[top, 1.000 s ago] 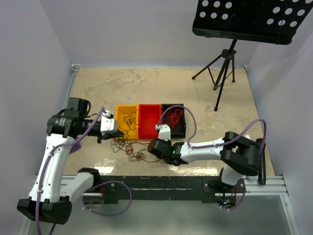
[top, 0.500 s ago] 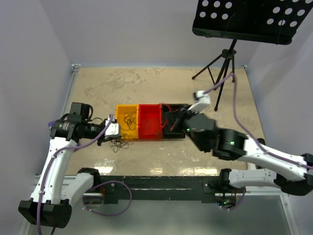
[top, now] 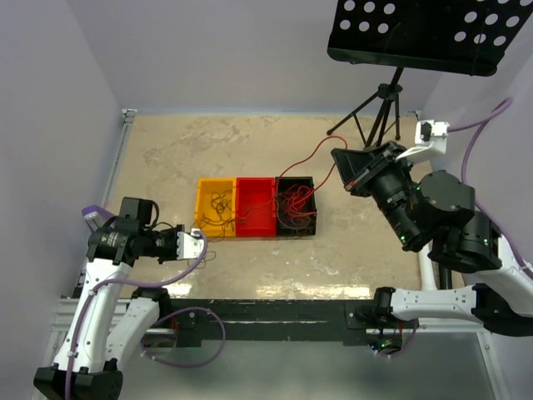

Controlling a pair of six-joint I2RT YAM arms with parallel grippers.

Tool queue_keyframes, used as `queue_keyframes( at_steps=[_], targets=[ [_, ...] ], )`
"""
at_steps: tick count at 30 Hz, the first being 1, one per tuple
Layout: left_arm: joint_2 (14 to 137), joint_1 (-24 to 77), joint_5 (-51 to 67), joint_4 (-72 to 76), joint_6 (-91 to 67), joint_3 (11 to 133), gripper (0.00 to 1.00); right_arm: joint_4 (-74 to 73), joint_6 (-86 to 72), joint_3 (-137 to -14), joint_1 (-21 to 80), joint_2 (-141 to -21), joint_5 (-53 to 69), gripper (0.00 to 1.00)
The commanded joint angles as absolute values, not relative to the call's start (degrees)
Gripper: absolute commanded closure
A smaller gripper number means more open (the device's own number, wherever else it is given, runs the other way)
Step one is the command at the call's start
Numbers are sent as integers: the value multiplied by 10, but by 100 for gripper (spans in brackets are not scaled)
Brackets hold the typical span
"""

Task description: Untangle the cables

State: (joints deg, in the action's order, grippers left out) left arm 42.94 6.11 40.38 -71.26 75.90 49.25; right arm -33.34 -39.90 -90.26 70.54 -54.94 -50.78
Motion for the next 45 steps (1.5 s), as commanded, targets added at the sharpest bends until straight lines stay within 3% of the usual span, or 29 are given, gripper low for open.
queue_keyframes(
  at_steps=[1, 8, 16, 19, 21, 30, 38, 45],
  targets=[
    [415, 58, 352, -728, 812, 460, 100, -327, -341, -980, 707, -532, -562, 100],
    [405, 58, 303, -722, 838, 411, 100, -286, -260, -1078, 707, -515, -573, 100],
    [407, 58, 345, -708, 823, 451, 99, -271, -257, -1085, 707, -545, -511, 100],
    [418, 58, 393, -702, 803, 493, 64, -262, -267, -1057, 707, -549, -488, 100],
    [431, 58, 427, -701, 778, 533, 51, -256, -272, -1038, 707, -550, -476, 100],
    [469, 59, 634, -615, 620, 646, 42, -215, -290, -988, 707, -566, -390, 100],
    [470, 59, 662, -390, 388, 596, 39, -179, -277, -996, 707, -596, -310, 100],
    [472, 71, 709, -239, 223, 518, 27, -109, -275, -1019, 707, -627, -225, 100]
  ],
)
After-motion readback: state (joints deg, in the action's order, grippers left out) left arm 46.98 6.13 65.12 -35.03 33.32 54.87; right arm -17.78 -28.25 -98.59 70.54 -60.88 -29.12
